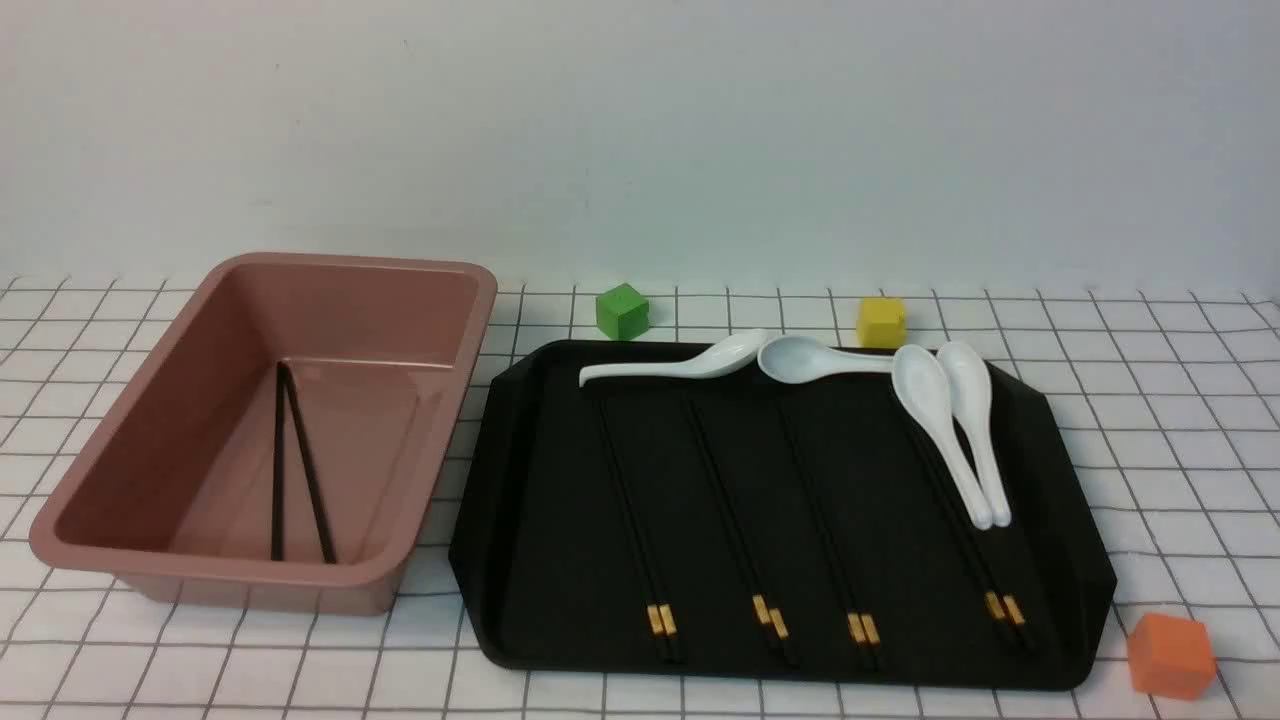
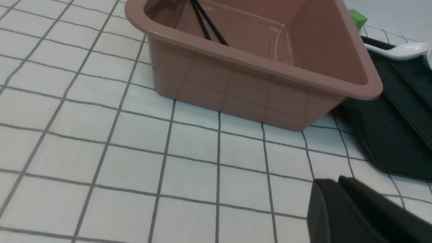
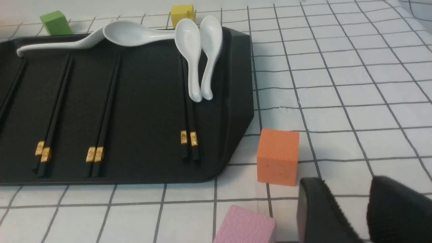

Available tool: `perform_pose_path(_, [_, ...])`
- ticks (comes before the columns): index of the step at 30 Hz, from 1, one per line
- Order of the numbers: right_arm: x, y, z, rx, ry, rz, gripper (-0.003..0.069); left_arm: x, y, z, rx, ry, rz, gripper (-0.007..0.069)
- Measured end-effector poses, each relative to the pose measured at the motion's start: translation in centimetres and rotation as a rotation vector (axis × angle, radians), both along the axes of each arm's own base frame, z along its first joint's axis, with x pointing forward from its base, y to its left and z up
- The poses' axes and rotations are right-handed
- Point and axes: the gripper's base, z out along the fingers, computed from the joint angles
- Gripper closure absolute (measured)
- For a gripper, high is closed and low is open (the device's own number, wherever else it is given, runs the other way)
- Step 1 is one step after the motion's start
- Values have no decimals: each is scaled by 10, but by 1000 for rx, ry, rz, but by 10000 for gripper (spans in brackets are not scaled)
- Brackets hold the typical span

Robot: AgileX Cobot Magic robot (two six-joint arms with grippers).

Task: On white black tablecloth take chopsticks from black tray and put them in box.
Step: 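Reach over to the black tray and grasp a pair of chopsticks with the left gripper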

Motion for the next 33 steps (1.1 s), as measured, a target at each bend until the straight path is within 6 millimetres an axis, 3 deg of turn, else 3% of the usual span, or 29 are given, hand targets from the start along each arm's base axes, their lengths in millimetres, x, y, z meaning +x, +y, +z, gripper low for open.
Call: perform_pose_path(33, [0,0,0,0,0,0,419,0,1,0,43,-5,3,566])
